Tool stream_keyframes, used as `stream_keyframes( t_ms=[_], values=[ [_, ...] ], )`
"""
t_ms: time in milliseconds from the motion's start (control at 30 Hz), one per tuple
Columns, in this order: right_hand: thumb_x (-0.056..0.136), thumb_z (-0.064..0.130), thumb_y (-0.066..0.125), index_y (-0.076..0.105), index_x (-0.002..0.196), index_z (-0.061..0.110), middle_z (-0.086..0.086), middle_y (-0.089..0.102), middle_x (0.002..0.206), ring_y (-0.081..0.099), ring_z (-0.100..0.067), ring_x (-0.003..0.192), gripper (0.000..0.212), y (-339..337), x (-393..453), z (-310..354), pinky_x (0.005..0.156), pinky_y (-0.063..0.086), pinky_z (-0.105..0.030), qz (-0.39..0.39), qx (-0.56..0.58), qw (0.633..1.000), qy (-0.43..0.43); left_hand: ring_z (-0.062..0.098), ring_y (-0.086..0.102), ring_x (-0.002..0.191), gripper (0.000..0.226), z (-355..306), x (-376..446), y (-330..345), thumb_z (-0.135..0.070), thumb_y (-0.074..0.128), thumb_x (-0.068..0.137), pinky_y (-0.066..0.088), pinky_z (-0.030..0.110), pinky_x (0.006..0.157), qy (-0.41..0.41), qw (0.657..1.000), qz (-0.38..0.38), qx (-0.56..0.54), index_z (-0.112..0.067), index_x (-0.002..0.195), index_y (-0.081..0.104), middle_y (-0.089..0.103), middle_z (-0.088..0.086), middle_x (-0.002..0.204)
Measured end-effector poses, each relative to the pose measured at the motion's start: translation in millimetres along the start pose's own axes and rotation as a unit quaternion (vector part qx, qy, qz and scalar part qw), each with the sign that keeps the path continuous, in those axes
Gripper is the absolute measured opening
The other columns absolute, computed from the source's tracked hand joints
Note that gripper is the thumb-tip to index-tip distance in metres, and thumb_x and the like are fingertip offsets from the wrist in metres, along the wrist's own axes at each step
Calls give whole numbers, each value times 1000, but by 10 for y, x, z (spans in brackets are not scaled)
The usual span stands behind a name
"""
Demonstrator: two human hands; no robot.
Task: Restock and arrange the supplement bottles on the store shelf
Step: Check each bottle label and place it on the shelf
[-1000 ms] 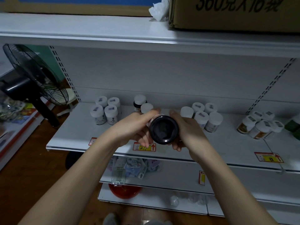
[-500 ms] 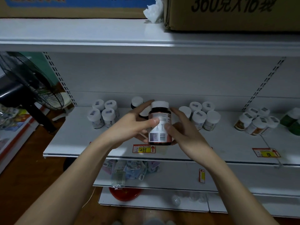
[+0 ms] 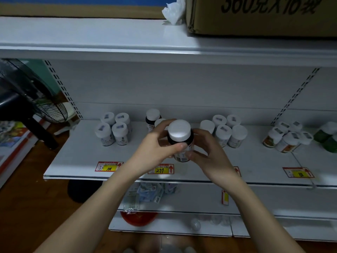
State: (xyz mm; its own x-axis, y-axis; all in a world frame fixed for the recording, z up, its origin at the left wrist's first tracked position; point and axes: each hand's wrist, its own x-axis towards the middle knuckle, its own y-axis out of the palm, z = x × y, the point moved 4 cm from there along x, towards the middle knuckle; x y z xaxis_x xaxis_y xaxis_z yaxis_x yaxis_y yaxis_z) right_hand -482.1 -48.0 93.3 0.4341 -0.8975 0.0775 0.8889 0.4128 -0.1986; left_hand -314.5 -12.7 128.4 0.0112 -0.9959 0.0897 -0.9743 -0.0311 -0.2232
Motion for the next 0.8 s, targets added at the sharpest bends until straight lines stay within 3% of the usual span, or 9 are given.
stream_keyframes(
  t_ms=[100,200,300,367,433,533,600,700,800],
  values=[
    [91,0,65,53,122,37,30,62,116,54,9,118,50,-27,-40,-115,88,51,-13,-3,3,1000,16,-3,64,100,47,61,17,60,-14,82,80,51,15,82,7,999,-20,34,-32,117,59,67,-16,111],
    [91,-1,65,53,123,38,34,62,114,54,11,116,52,-38,-19,-171,87,49,-11,-7,1,1000,18,-9,61,97,43,50,103,62,-18,84,76,45,7,79,1,997,-24,69,-38,106,59,67,-19,106],
    [92,-2,64,54,126,36,29,61,121,53,10,119,52,-38,87,-144,91,47,-11,-17,9,1000,-4,-4,64,94,40,22,253,11,-16,84,76,53,19,80,-7,997,-23,74,-32,106,62,68,-16,103],
    [94,5,63,54,133,25,19,60,129,53,5,122,44,-59,198,-156,93,45,-11,-42,13,999,-21,5,66,91,40,-10,387,-70,-13,83,76,55,30,79,-14,997,-37,68,-26,107,62,67,-13,102],
    [98,19,62,51,138,20,11,57,136,52,-1,126,42,-63,320,-268,94,43,-9,-64,-2,998,3,10,63,96,42,-58,553,-175,-13,83,76,54,28,80,-8,995,-59,84,-21,111,60,64,-7,108],
    [101,30,55,46,144,22,10,46,146,42,-9,136,44,-30,526,-623,104,34,-19,-71,-76,992,71,4,57,94,47,-103,861,-325,-12,81,79,47,8,72,8,990,-85,111,-15,118,56,58,-5,112],
    [102,32,51,42,147,18,4,41,152,36,-14,142,48,26,635,-890,111,28,-23,-44,-156,982,92,1,57,94,48,-89,1063,-385,-12,80,80,44,3,68,24,989,-93,111,-14,121,57,59,-4,112],
    [102,27,48,46,144,6,-13,43,152,37,-28,141,46,142,655,-1219,114,25,-29,5,-304,951,56,9,58,102,52,38,1340,-413,-15,83,78,46,5,72,24,987,-91,129,-16,123,58,60,-4,116],
    [98,22,54,53,139,3,-19,45,150,38,-36,141,45,203,600,-1413,118,26,-40,-5,-386,923,3,16,57,106,52,195,1589,-390,-18,84,76,43,9,70,2,984,-78,161,-17,121,59,59,0,119]
  ],
)
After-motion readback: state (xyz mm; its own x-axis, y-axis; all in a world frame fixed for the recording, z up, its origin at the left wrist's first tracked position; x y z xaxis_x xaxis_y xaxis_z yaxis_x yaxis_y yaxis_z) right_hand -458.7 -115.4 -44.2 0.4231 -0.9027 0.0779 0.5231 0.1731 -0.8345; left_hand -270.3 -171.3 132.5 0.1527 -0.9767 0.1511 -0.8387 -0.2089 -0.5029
